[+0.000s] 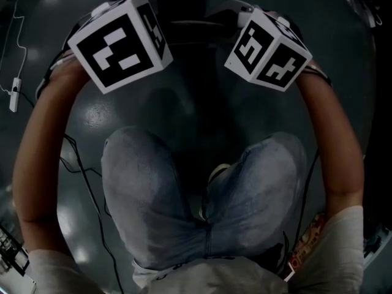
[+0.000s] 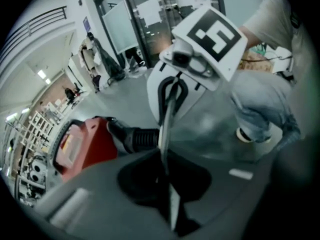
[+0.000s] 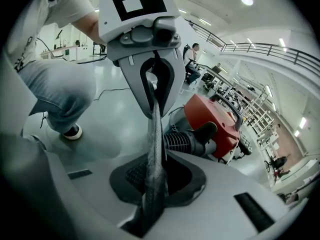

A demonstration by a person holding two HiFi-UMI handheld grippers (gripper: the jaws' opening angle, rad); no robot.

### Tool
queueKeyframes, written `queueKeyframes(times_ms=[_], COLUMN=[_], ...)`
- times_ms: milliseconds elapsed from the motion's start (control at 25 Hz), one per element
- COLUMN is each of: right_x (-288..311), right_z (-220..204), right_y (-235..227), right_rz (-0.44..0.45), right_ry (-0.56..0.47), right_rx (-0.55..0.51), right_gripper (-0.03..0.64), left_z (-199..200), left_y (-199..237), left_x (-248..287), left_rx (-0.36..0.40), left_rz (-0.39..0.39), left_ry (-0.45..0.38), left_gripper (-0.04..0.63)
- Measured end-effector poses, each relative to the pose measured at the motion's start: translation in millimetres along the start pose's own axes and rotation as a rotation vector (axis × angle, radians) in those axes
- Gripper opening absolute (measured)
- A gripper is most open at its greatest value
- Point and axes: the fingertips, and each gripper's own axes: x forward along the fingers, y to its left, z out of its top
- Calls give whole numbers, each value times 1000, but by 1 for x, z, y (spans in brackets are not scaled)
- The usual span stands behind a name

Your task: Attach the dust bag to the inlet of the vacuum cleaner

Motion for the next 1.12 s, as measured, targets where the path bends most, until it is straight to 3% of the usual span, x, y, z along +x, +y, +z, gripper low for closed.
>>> queueKeyframes(times_ms=[280,360,480,720,960,1120], right_x=[16,16,15,13,7,1], right_z=[-9,-9,-9,-4,-14,-17], right_y=[-5,-6,-6,-11,-12,-13], right_rz=[11,23,42,54,40,24], right_ry=[-12,-15,13,47,2,-15], right_rx=[47,55,21,-35,51,71], right_gripper=[34,34,34,34,37,38], left_z=[-9,-8,2,-13,-5,-5], left_y=[15,19,5,11,24,21], left_x=[15,13,12,18,17,18], left_rx=[13,-16,-88,-110,-30,-13], left_rz=[25,19,-52,-11,39,21], left_ry=[37,25,-39,-35,24,53], left_gripper=[28,28,28,28,28,28])
